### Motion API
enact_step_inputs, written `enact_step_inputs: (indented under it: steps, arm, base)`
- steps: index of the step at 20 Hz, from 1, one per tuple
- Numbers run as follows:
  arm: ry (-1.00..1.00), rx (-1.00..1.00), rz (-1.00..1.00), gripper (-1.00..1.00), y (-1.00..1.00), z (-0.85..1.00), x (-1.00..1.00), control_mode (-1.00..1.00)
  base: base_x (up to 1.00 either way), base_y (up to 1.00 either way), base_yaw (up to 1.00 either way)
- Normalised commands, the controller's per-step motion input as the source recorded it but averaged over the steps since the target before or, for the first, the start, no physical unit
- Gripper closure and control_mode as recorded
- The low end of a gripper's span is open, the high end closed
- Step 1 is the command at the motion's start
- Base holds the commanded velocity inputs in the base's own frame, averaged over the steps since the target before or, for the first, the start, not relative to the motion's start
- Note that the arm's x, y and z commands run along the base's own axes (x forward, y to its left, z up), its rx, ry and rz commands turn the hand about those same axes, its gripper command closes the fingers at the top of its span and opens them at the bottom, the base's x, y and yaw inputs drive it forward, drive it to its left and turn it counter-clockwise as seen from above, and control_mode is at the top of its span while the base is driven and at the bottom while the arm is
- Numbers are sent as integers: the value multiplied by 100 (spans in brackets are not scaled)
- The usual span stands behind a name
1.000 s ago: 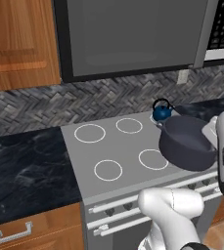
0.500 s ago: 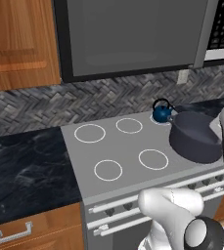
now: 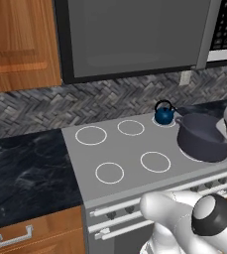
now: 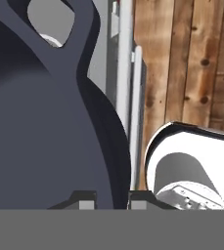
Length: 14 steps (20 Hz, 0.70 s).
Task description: Pick the kettle from the cabinet and place it on a stove burner. Then pick the pot from the counter and place it on another stove burner. Finally, turn both burners on.
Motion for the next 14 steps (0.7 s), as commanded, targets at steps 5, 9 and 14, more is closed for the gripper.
enact_step_inputs:
  steps: [5, 9, 14]
  arm:
    - [0, 0, -3, 100, -33, -17, 26, -100]
    - [0, 0, -4, 100, -31, -18, 29, -100]
    - [0, 0, -4, 100, -26, -20, 29, -100]
  base:
    - [0, 0, 0]
    - [0, 0, 0]
    - [0, 0, 0]
